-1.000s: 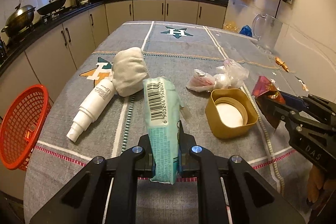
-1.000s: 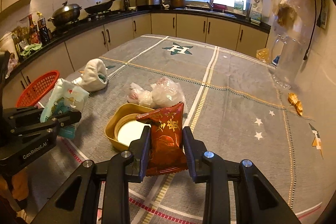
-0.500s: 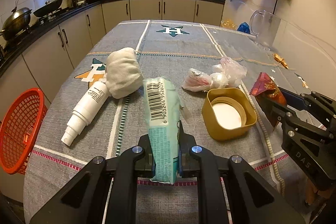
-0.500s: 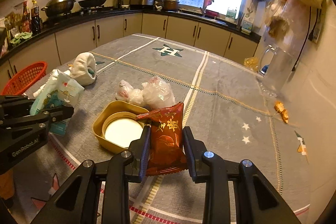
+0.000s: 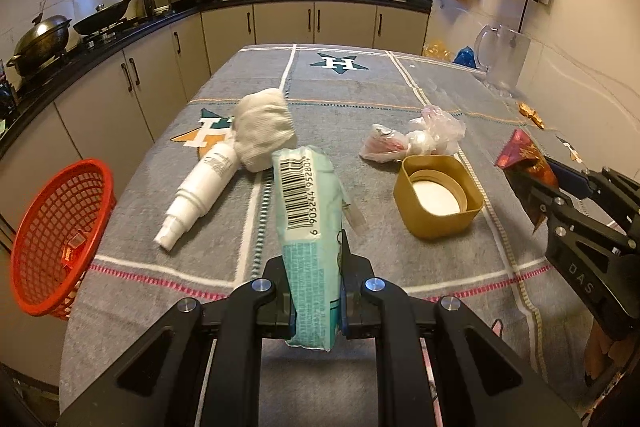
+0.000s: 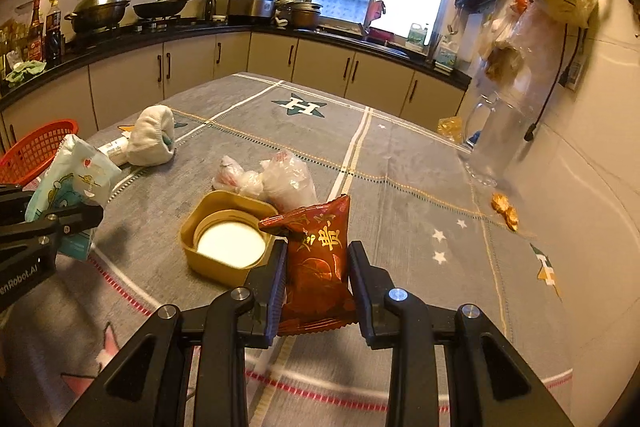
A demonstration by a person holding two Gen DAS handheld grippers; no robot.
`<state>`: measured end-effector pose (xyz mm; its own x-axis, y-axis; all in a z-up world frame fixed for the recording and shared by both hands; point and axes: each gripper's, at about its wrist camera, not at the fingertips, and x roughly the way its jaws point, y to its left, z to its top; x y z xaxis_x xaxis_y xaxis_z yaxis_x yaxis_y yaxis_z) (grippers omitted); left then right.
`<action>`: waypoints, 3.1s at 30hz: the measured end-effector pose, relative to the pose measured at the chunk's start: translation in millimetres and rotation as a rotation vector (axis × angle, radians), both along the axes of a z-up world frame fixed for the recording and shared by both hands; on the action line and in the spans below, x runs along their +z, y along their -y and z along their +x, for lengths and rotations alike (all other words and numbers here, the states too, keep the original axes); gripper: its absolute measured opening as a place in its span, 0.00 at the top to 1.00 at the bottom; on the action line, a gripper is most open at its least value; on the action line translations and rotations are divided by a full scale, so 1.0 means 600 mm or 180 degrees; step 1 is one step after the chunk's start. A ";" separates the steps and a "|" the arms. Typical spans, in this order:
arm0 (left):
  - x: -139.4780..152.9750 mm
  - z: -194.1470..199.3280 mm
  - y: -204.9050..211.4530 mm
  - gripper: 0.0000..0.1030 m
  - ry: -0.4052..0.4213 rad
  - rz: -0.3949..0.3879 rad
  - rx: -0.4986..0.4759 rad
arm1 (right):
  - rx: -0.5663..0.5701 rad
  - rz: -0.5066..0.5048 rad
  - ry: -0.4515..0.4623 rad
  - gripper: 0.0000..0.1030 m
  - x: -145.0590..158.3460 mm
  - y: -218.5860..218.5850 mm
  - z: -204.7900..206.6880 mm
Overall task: Collect trash
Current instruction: 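Lift the wet-wipe pack with the left tool while the right tool lifts the snack bag, then carry the wet-wipe pack and snack bag over the red basket with both tools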
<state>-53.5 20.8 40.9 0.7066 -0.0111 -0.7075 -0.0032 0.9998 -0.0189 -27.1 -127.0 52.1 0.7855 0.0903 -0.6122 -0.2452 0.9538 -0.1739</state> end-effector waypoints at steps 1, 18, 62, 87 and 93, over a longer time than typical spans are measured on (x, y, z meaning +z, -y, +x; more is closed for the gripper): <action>0.000 -0.003 -0.003 0.87 0.0002 -0.0007 0.0005 | -0.0016 -0.0003 -0.0006 0.68 0.000 -0.001 -0.004; -0.001 -0.033 -0.038 0.87 0.0040 -0.0089 0.0022 | -0.0018 0.0002 -0.0051 0.68 0.009 -0.034 -0.039; 0.032 -0.082 -0.186 0.87 0.0272 -0.0245 0.0534 | 0.0663 0.0004 -0.0145 0.68 0.040 -0.181 -0.056; 0.048 -0.103 -0.415 0.87 0.0363 -0.0239 0.1311 | 0.1585 0.0887 -0.1002 0.68 0.076 -0.426 0.050; 0.026 -0.083 -0.430 0.87 0.0261 -0.0245 0.1324 | 0.1630 0.0978 -0.1176 0.68 0.060 -0.471 0.077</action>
<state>-103.5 279.1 56.8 0.7159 0.2361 -0.6571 -0.4012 0.9093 -0.1103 19.1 155.4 88.4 0.3433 0.6051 -0.7183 -0.6679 0.6950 0.2663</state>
